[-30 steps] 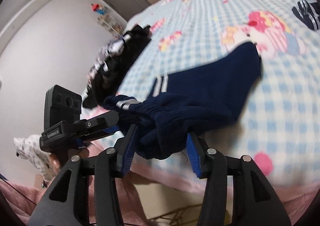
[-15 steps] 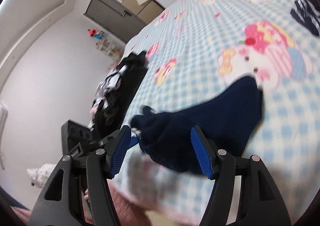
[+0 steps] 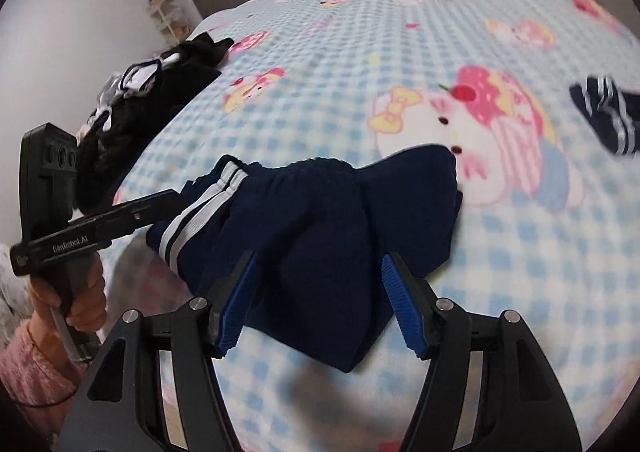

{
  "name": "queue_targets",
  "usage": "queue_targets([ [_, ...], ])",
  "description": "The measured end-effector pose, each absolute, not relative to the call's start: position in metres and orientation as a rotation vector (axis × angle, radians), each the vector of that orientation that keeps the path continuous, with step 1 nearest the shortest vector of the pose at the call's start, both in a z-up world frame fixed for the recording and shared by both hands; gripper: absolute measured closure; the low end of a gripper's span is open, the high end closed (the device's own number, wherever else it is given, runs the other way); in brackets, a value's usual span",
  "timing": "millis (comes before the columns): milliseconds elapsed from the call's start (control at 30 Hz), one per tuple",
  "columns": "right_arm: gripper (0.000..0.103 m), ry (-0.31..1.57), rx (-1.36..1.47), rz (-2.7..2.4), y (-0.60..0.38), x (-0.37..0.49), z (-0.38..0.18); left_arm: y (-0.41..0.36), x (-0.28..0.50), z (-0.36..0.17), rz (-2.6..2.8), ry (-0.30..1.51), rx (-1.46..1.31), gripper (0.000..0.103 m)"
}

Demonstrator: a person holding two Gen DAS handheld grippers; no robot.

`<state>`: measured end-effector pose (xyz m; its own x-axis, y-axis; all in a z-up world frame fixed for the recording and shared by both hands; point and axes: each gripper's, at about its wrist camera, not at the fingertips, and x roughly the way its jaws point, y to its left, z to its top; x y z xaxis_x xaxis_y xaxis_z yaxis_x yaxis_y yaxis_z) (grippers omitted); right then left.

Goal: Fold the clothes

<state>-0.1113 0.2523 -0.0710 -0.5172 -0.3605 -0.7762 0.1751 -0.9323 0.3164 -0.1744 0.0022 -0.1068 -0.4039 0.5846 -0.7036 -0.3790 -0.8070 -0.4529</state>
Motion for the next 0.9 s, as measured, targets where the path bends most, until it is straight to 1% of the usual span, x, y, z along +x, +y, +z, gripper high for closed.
queue_targets([
  [67,0.038,-0.336,1.34,-2.426,0.255,-0.12,-0.077,0.004,-0.18,-0.115,2.171,-0.29,-1.277,0.045],
  [100,0.04,-0.349,1.349,-2.405,0.255,-0.125,-0.079,0.005,-0.183,-0.118,2.148,-0.286,-1.298,0.052],
  [133,0.042,-0.351,1.355,-2.398,0.252,-0.13,-0.081,0.003,-0.185,-0.121,2.153,-0.285,-1.318,0.057],
  [167,0.049,-0.344,1.353,-2.397,0.251,-0.133,-0.08,-0.002,-0.186,-0.123,2.145,-0.315,-1.339,0.069],
  [200,0.059,-0.335,1.346,-2.398,0.252,-0.133,-0.078,-0.007,-0.185,-0.122,2.137,-0.345,-1.345,0.083],
  [233,0.073,-0.327,1.332,-2.4,0.252,-0.133,-0.076,-0.01,-0.181,-0.119,2.137,-0.359,-1.341,0.085],
  [300,0.087,-0.309,1.304,-2.393,0.246,-0.133,-0.071,-0.013,-0.167,-0.103,2.176,-0.336,-1.275,0.089],
  [333,0.09,-0.296,1.288,-2.389,0.242,-0.133,-0.068,-0.012,-0.161,-0.097,2.196,-0.314,-1.257,0.09],
  [433,0.09,-0.267,1.25,-2.391,0.232,-0.136,-0.062,-0.013,-0.145,-0.081,2.234,-0.301,-1.235,0.09],
  [567,0.09,-0.323,1.285,-2.394,0.232,-0.148,-0.071,-0.016,-0.146,-0.09,2.241,-0.318,-1.292,0.09],
  [633,0.085,-0.337,1.324,-2.394,0.235,-0.152,-0.082,-0.018,-0.151,-0.104,2.232,-0.344,-1.361,0.089],
  [667,0.083,-0.328,1.347,-2.396,0.235,-0.153,-0.089,-0.019,-0.154,-0.114,2.232,-0.349,-1.388,0.086],
  [700,0.078,-0.312,1.373,-2.399,0.236,-0.154,-0.097,-0.017,-0.155,-0.122,2.232,-0.346,-1.412,0.081],
  [767,0.078,-0.22,1.365,-2.439,0.23,-0.148,-0.098,-0.014,-0.157,-0.138,2.232,-0.339,-1.46,0.079],
  [833,0.077,-0.116,1.347,-2.48,0.224,-0.141,-0.095,-0.01,-0.151,-0.125,2.275,-0.296,-1.412,0.076],
  [867,0.077,-0.064,1.337,-2.5,0.22,-0.138,-0.094,-0.01,-0.147,-0.117,2.3,-0.272,-1.377,0.072],
  [900,0.075,-0.012,1.326,-2.519,0.217,-0.134,-0.093,-0.01,-0.141,-0.103,2.36,-0.237,-1.301,0.072],
])
